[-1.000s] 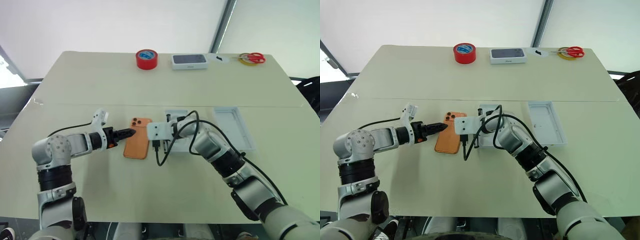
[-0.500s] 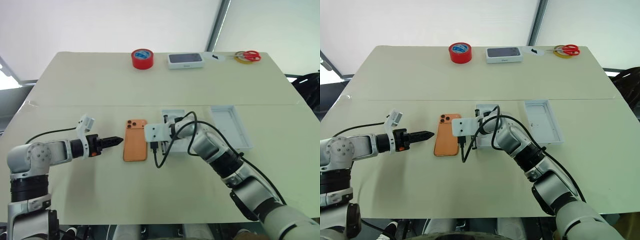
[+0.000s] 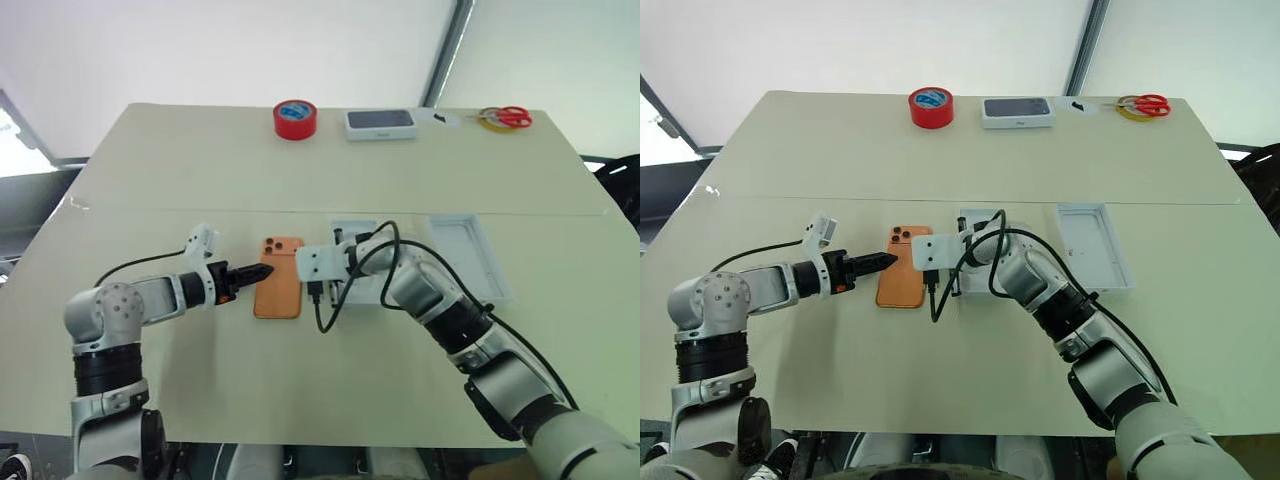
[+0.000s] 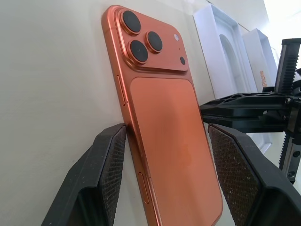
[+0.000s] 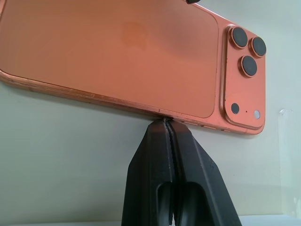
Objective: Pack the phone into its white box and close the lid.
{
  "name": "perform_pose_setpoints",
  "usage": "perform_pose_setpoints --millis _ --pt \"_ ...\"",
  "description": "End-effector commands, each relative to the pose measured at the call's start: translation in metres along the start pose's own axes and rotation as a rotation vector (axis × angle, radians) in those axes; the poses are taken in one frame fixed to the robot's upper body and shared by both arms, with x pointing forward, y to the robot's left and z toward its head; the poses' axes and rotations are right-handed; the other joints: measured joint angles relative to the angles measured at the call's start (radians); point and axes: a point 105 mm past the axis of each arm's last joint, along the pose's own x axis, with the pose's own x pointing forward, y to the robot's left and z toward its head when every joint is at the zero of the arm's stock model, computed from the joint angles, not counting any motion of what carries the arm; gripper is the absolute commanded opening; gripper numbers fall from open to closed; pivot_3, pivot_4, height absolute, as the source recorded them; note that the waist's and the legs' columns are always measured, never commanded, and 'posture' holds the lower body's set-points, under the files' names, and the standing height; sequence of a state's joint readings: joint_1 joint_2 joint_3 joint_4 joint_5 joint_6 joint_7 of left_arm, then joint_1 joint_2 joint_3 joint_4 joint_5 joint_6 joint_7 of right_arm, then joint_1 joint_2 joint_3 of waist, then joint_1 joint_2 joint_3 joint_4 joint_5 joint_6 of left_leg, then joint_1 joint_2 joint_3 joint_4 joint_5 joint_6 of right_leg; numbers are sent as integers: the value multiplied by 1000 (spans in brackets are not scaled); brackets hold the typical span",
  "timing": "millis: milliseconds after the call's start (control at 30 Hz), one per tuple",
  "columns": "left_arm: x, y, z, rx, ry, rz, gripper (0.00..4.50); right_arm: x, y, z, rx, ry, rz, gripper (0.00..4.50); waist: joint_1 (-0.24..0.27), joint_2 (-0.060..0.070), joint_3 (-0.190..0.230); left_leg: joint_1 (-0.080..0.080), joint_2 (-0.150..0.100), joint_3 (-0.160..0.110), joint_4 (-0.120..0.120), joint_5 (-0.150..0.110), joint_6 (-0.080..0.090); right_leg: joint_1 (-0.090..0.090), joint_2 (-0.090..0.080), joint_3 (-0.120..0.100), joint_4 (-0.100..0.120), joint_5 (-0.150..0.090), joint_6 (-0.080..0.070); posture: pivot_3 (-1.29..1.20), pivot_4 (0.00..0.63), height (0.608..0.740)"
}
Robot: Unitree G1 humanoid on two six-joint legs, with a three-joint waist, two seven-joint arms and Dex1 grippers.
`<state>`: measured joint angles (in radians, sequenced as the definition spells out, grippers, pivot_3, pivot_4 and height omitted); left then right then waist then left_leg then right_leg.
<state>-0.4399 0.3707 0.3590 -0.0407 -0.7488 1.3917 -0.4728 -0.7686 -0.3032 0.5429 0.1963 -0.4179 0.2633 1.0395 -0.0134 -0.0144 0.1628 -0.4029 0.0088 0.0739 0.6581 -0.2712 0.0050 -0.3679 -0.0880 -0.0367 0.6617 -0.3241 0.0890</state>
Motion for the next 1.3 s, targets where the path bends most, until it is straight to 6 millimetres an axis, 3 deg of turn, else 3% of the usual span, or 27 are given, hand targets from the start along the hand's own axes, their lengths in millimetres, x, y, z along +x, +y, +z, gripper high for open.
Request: perform_pose_setpoints --millis 33,200,467,767,1067,1300 --pt "13 -22 -7 -65 14 -150 2908 10 12 7 -6 -19 46 58 1 0 0 0 0 0 0 0 0 0 0 0 0 0 0 0 150 730" --pt "15 -16 -5 -83 41 -98 2908 12 12 7 -5 -21 43 58 0 0 0 0 0 0 0 0 0 0 0 0 0 0 0 0 150 730" --pt "19 -41 4 -30 53 -141 2908 13 12 8 -7 -23 43 58 0 0 0 0 0 0 0 0 0 1 0 0 0 0 0 0 150 730" --pt "3 -42 25 -98 -62 -221 2908 12 12 8 -1 -24 38 58 -1 -1 1 0 0 0 0 0 0 0 0 0 0 0 0 0 150 730" --pt "-5 -38 0 -89 21 -219 2908 13 13 8 -6 -25 37 58 -11 -3 2 0 0 0 -4 1 -2 -1 1 0 -1 0 0 0 150 730" --pt "-6 -21 -6 -115 14 -151 2908 13 12 8 -13 -26 33 58 -25 -3 2 -2 1 0 -7 3 -5 -4 2 0 -1 0 0 0 150 730"
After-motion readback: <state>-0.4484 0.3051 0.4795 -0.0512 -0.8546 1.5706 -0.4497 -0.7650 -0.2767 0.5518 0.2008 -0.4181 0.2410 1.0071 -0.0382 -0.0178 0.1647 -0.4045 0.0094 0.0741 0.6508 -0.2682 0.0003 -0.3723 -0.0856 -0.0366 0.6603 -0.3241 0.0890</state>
